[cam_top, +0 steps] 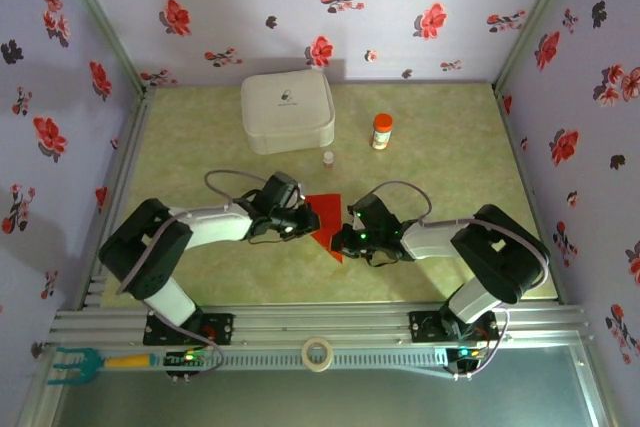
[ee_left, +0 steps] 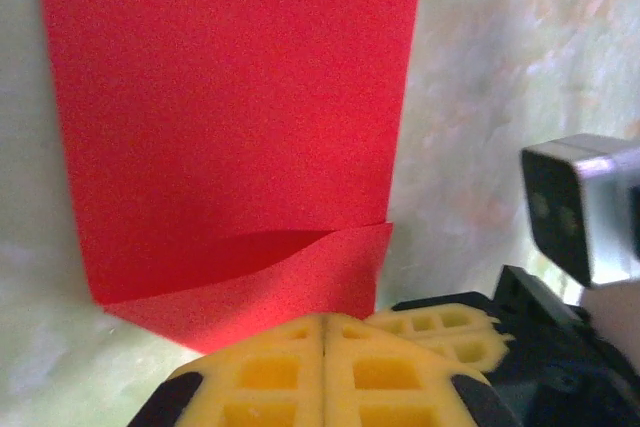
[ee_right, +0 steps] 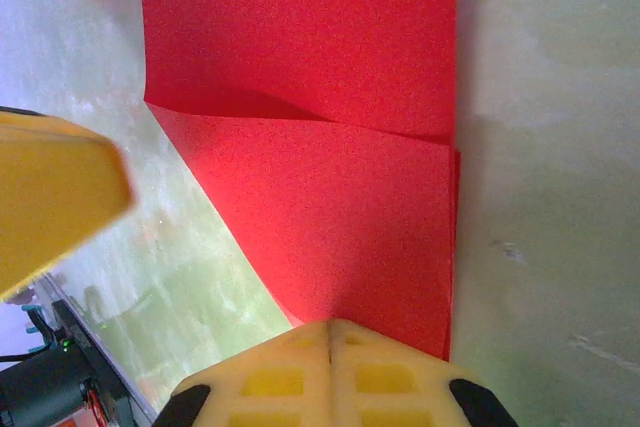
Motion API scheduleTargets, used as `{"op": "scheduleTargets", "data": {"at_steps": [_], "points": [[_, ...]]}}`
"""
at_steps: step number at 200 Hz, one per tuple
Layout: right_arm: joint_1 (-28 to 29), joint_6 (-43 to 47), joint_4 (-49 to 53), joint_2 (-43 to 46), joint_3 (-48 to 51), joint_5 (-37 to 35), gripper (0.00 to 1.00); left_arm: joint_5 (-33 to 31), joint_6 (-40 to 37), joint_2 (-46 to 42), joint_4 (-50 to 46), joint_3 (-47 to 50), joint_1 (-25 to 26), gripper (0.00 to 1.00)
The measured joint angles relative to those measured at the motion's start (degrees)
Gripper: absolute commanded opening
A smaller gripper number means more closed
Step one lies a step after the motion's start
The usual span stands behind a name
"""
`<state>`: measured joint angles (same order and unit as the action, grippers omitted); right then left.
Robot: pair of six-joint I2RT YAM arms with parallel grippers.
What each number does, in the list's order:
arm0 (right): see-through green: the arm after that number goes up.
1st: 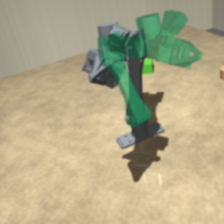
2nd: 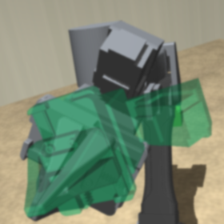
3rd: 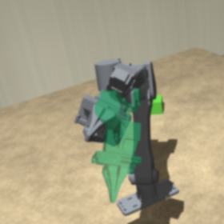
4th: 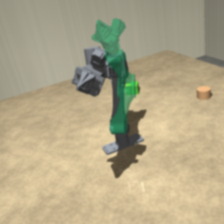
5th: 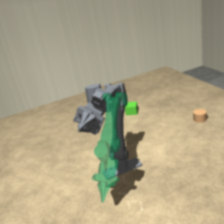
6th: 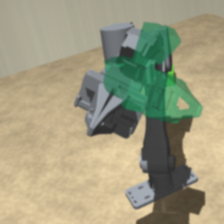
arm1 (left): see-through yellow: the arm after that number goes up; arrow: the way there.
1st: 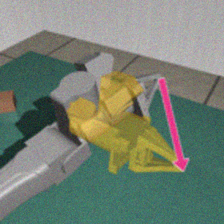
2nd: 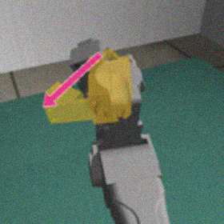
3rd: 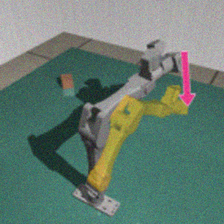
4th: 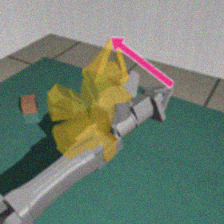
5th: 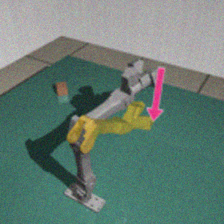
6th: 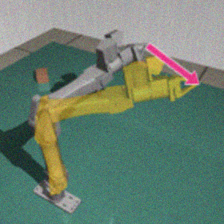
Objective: Fold a paper plane with a square sheet of paper (pick it up from the middle)
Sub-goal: Third fold the triangle at the center of the table.
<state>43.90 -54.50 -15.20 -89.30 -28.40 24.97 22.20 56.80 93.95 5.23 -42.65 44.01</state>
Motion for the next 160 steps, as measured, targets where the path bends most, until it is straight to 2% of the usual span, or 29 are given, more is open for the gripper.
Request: {"op": "scheduleTargets", "data": {"at_steps": [30,92,124,160], "points": [[0.0,0.0,0.6,0.2,-0.3,0.4,0.0,0.0,0.0,4.5,-0.3,-0.6,0.2,0.03],[0.5,0.5,6.2,1.2,-5.1,2.3,0.0,-0.2,0.0,4.7,-0.6,-1.1,0.2,0.02],[0.8,0.9,6.7,-2.4,-9.0,2.3,0.0,-0.6,0.0,4.7,-0.6,-1.1,0.0,0.02],[0.7,1.1,5.0,-5.3,-7.5,2.4,0.0,-0.6,0.0,4.7,-0.5,-1.1,0.0,0.02]]}}
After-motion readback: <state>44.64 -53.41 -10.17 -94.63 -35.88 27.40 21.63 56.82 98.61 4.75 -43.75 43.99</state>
